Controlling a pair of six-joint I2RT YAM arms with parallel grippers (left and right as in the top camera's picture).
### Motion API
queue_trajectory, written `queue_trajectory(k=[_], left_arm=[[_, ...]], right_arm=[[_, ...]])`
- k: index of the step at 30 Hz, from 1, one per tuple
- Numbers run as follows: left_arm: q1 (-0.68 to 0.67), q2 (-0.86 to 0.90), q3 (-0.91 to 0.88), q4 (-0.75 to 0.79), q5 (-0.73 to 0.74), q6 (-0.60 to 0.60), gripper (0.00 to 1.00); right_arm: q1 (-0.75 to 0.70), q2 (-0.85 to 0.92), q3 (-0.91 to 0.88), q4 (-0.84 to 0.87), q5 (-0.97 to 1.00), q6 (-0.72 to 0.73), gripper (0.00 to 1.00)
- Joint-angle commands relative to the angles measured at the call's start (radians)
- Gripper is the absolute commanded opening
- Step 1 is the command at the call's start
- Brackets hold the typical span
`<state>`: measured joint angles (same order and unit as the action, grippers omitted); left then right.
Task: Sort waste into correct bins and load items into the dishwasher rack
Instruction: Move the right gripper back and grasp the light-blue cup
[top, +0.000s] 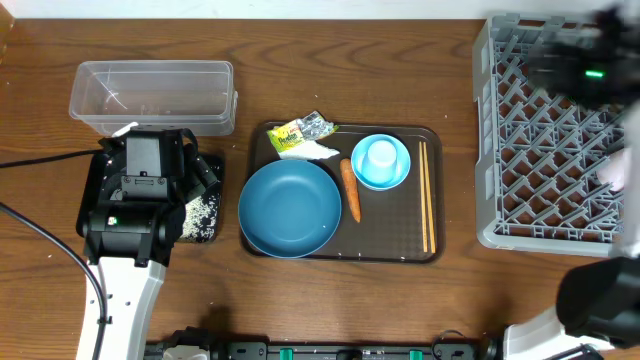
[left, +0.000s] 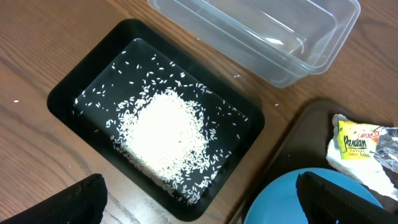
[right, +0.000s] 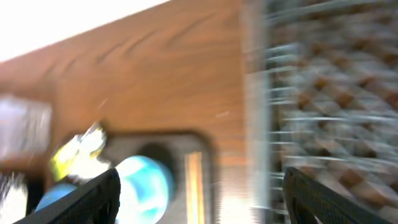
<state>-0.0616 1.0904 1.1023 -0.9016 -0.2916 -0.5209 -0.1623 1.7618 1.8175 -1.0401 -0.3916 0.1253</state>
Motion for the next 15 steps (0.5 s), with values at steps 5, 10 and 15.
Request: queue_trajectory(k=[5, 10, 15], left_arm=[[0.004, 0.0, 0.015, -0.003, -0.013, -0.008, 1.0], [0.004, 0.0, 0.015, -0.003, -0.013, -0.008, 1.0], [0.004, 0.0, 0.015, -0.003, -0.013, -0.008, 1.0]], right_arm=[[0.353, 0.078, -0.066, -0.009, 0.211, 0.051, 0.89], [0.517, 0.163, -0.075, -0.003, 0.434, 0.171, 0.99], [0.591, 0.235, -0.075, -0.005, 0.414, 0.18, 0.99]])
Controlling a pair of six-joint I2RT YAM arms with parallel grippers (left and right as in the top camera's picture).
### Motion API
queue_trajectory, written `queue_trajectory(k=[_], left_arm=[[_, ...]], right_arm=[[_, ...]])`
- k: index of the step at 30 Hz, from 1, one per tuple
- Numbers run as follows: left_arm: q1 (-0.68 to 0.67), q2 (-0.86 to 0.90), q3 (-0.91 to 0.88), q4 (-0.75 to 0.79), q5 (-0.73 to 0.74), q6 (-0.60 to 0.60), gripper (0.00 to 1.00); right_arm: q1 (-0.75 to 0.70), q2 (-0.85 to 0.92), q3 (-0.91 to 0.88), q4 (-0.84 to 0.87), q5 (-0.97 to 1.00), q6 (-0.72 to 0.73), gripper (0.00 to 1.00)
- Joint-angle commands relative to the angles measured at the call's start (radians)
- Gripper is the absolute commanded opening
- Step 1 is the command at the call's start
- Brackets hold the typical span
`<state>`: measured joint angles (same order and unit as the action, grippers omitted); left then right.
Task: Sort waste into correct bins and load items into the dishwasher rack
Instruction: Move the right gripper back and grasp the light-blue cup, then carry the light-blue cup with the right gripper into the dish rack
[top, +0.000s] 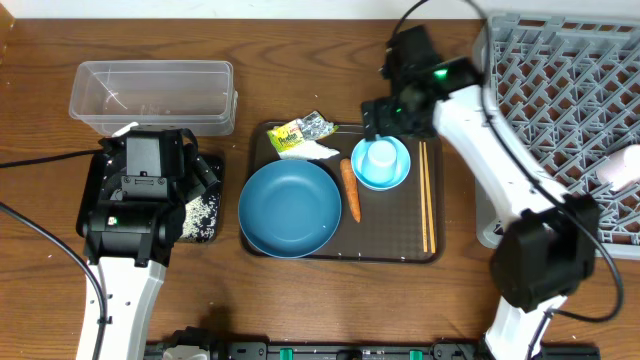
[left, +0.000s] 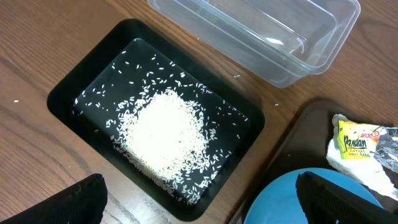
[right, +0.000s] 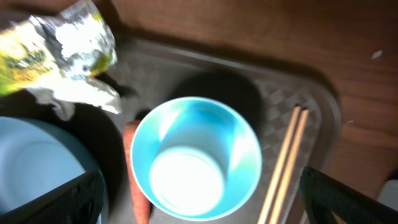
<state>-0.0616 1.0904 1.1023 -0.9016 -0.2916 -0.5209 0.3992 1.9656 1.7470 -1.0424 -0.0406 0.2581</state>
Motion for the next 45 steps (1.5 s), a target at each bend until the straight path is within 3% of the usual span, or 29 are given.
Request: queue_trajectory(k=[1, 10, 15, 18, 29, 32, 37, 45], left_arm=[[0.004, 0.0, 0.015, -0.003, -0.013, -0.008, 1.0], [0.004, 0.0, 0.015, -0.003, -0.013, -0.008, 1.0], [0.004, 0.0, 0.015, -0.003, -0.013, -0.008, 0.99], [0.004, 0.0, 0.015, -0.003, -0.013, -0.008, 1.0], [0.004, 0.0, 0.015, -0.003, -0.013, -0.008, 1.0], [0.004, 0.0, 0.015, -0.003, -0.013, -0.008, 1.0], [0.004, 0.0, 0.015, -0.003, -0.013, -0.008, 1.0], [0.005, 0.0, 0.015, -0.003, -0.013, -0.008, 1.0]], right_arm=[[0.042, 0.046, -0.005, -0.006, 0.067, 0.057, 0.99], [0.059, 0.13, -0.005, -0.039, 0.051, 0.086, 0.98], [0.061, 0.131, -0.005, -0.065, 0.051, 0.086, 0.8], [0.062, 0.131, -0.015, -0.057, 0.051, 0.086, 0.76], [0.062, 0.131, -0.058, -0.006, 0.051, 0.085, 0.78], [0.062, 0.131, -0.058, 0.002, 0.051, 0.085, 0.69], [0.062, 0.126, -0.055, 0.001, 0.051, 0.085, 0.43], [-0.008, 0.002, 0.047, -0.056, 0.052, 0.039, 0.42]])
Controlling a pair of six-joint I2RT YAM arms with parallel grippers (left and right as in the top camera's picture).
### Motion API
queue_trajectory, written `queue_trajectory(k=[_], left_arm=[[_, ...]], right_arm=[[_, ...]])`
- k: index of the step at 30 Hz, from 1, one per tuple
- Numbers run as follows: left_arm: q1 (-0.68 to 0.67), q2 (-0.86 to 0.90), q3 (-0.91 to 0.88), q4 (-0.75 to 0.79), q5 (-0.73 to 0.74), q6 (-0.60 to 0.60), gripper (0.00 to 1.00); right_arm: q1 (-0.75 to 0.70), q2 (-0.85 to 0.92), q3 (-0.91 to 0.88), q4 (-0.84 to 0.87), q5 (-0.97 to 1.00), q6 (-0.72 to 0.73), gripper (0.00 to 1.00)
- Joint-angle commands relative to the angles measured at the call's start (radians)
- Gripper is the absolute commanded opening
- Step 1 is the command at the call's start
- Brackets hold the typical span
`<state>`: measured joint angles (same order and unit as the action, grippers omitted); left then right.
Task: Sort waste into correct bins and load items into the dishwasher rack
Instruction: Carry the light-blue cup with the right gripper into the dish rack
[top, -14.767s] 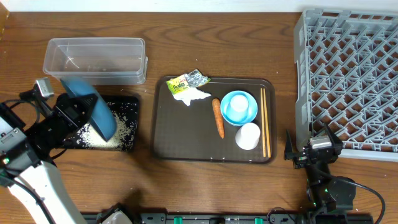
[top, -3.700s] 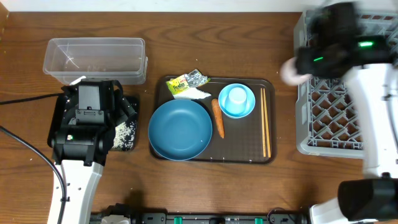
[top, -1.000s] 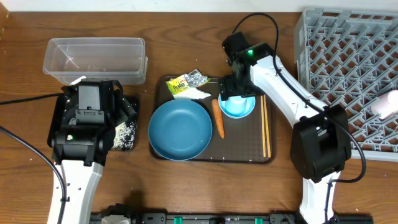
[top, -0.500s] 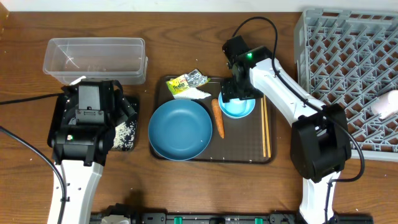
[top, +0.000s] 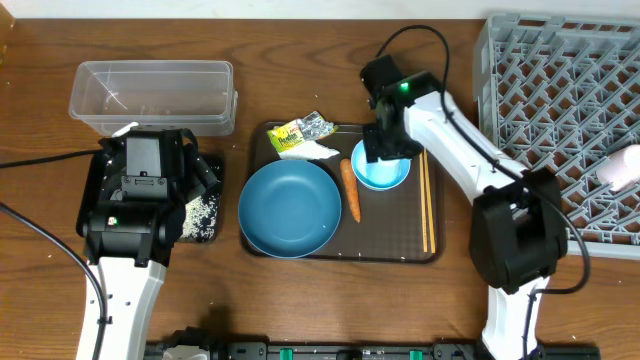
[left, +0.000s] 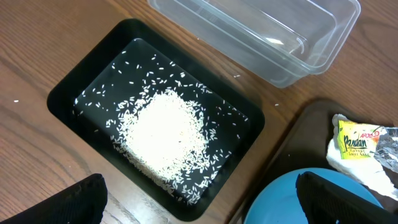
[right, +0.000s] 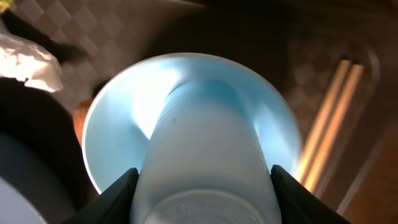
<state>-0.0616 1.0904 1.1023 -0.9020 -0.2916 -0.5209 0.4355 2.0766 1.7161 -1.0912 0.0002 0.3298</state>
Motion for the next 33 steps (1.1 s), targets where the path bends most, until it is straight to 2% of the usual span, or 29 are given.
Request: queue_trajectory(k=[1, 6, 12, 20, 26, 33], left_arm=[[0.004, 0.0, 0.015, -0.003, -0.013, -0.008, 1.0], [0.004, 0.0, 0.015, -0.003, -0.013, -0.008, 1.0], [0.004, 0.0, 0.015, -0.003, -0.013, -0.008, 1.0], [0.004, 0.0, 0.015, -0.003, -0.013, -0.008, 1.0], [0.004, 0.0, 0.015, -0.003, -0.013, -0.008, 1.0], [0.004, 0.0, 0.015, -0.003, -0.013, -0.008, 1.0]], right_arm=[[-0.061, -0.134, 0.095, -0.01, 0.012, -0.045, 0.43], [-0.2, -0.275, 0.187, -0.013, 0.073, -0.066, 0.42], [-0.483, -0.385, 0.25, 0.003, 0.13, -0.07, 0.43], [-0.806, -0.352, 0.238, 0.005, 0.08, -0.077, 0.46], [-0.883, -0.257, 0.198, -0.008, 0.053, -0.08, 0.47], [-0.887, -0.117, 0.198, -0.053, -0.078, -0.085, 0.48]])
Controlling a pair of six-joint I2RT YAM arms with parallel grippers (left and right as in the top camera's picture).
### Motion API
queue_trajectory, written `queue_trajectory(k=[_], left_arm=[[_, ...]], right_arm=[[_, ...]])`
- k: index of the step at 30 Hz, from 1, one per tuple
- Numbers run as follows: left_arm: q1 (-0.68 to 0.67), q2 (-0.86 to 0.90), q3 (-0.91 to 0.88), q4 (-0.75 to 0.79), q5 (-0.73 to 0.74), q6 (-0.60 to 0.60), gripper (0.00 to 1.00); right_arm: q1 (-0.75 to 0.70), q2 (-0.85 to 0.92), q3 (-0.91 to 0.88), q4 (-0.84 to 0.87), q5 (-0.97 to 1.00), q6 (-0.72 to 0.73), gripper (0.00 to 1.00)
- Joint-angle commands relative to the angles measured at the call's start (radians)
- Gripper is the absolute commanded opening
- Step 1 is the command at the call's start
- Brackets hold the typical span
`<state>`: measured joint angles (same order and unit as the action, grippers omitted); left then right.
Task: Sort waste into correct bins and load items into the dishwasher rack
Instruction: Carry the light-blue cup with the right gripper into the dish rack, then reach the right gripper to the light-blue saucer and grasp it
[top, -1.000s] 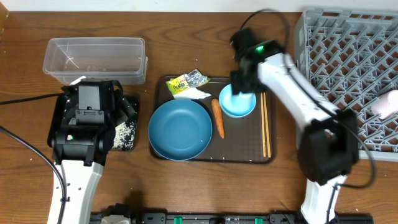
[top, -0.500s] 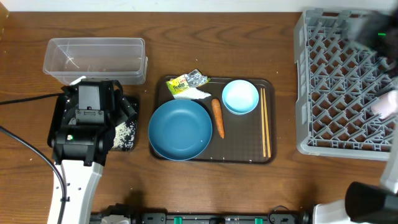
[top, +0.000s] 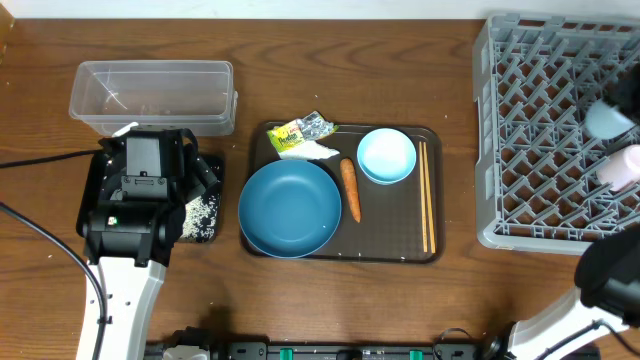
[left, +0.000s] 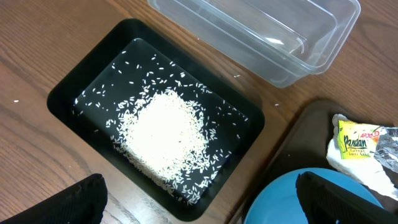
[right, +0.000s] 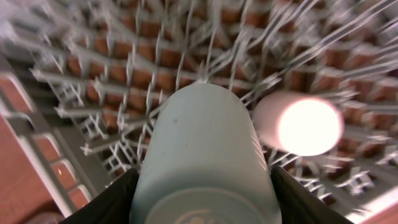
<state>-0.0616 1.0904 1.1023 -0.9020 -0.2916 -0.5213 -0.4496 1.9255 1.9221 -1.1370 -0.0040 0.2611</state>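
Note:
My right gripper (right: 202, 186) is shut on a light blue cup (right: 202, 155), held over the grey dishwasher rack (right: 93, 93) beside a pink cup (right: 298, 127) lying in it. Overhead, the blue cup (top: 605, 120) shows at the rack's right side, above the pink cup (top: 622, 165). On the brown tray (top: 390, 235) lie a blue plate (top: 290, 208), a carrot (top: 351, 190), a small light blue bowl (top: 386, 156), chopsticks (top: 427, 196), a yellow wrapper (top: 302, 130) and a white tissue (top: 310, 151). My left gripper (left: 200, 202) hangs open over the black bin (left: 81, 93) of rice.
A clear plastic container (top: 150, 95) stands behind the black bin at the far left. The rack (top: 520, 130) fills the right side of the table. My left arm's camera housing (top: 145, 180) covers most of the black bin from overhead.
My right gripper, then shut on the light blue cup standing in the small bowl on the tray, now holds that cup over the rack beside the pink cup. The bowl stays on the tray.
My right arm was over the rack, blurred. Then its gripper stood open above the light blue cup in the bowl on the tray, then was shut on it. Now the cup is over the rack. My left arm stayed over the rice bin throughout.

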Motion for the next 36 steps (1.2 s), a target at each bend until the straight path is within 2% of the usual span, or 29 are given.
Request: queue_trajectory(k=[1, 5, 10, 18, 24, 28, 30, 33, 36], left_arm=[[0.004, 0.0, 0.015, -0.003, -0.013, -0.008, 1.0], [0.004, 0.0, 0.015, -0.003, -0.013, -0.008, 1.0], [0.004, 0.0, 0.015, -0.003, -0.013, -0.008, 1.0], [0.004, 0.0, 0.015, -0.003, -0.013, -0.008, 1.0], [0.004, 0.0, 0.015, -0.003, -0.013, -0.008, 1.0], [0.004, 0.0, 0.015, -0.003, -0.013, -0.008, 1.0], [0.004, 0.0, 0.015, -0.003, -0.013, -0.008, 1.0], [0.004, 0.0, 0.015, -0.003, -0.013, -0.008, 1.0], [0.004, 0.0, 0.015, -0.003, -0.013, -0.008, 1.0]], right_arm=[[0.0, 0.047, -0.008, -0.011, -0.082, -0.016, 0.48], [0.008, 0.087, -0.008, -0.026, -0.09, -0.016, 0.5], [0.012, 0.085, -0.007, -0.032, -0.09, -0.031, 0.71], [0.021, 0.031, -0.006, -0.058, -0.101, -0.027, 0.75], [0.056, -0.064, -0.006, -0.057, -0.27, -0.031, 0.75], [0.143, -0.101, -0.006, -0.059, -0.464, -0.066, 0.75], [0.219, -0.101, -0.007, -0.06, -0.494, -0.1, 0.74], [0.361, -0.086, -0.01, -0.061, -0.446, -0.175, 0.74], [0.521, -0.061, -0.027, -0.051, -0.296, -0.188, 0.74]])
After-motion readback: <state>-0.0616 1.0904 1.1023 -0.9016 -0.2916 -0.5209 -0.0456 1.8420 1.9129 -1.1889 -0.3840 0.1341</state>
